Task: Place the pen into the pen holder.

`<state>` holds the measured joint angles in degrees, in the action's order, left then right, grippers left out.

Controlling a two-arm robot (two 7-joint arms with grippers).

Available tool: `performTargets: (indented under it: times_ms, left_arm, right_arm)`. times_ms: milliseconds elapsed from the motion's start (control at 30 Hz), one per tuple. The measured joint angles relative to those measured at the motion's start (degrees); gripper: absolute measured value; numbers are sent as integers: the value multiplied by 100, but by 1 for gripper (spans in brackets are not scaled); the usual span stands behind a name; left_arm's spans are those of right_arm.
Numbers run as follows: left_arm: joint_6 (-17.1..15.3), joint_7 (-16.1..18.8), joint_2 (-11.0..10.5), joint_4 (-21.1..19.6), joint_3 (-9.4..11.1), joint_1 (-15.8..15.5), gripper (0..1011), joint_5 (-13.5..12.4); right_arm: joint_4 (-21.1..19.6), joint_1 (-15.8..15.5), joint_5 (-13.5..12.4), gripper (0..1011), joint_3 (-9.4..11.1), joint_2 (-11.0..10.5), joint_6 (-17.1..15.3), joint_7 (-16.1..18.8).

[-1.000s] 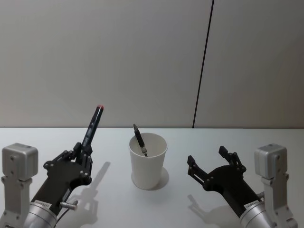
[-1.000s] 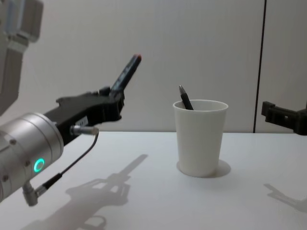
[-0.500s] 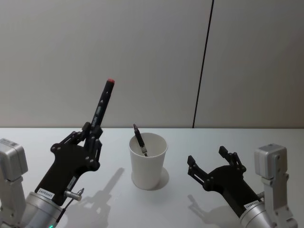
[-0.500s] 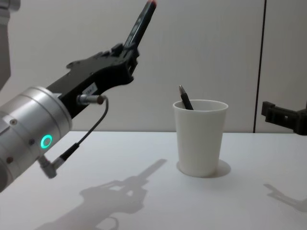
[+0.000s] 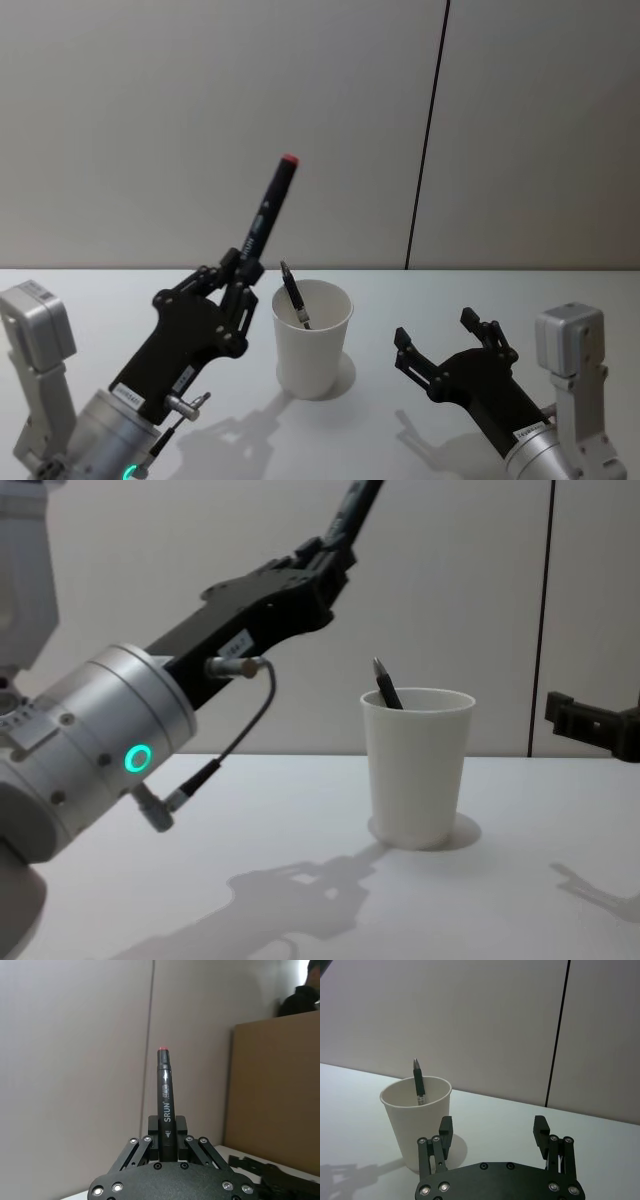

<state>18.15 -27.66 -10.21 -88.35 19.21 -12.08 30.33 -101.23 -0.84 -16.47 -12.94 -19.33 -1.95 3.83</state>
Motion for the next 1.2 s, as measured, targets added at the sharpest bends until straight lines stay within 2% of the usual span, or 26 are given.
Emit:
performTargets:
  times_ms: [167, 467, 833, 933, 1200]
  left_arm:
    - [-93, -320, -18, 161, 120, -162, 194, 203]
    - [-503, -972, -88, 551, 451, -593, 194, 505]
    - [-900, -1482, -170, 965, 848, -1079, 194, 549]
    - [-920, -1640, -181, 1119, 966, -1239, 194, 538]
    - [-811, -1794, -176, 1265, 1067, -1376, 194, 526]
  right_arm:
    - [0, 0, 0, 1001, 0, 0, 0, 0]
    - [0, 0, 0, 1001, 0, 0, 0, 0]
    - [0, 0, 0, 1001, 0, 0, 0, 0]
    - [0, 0, 0, 1001, 0, 0, 0, 0]
    - [0, 0, 0, 1001, 0, 0, 0, 0]
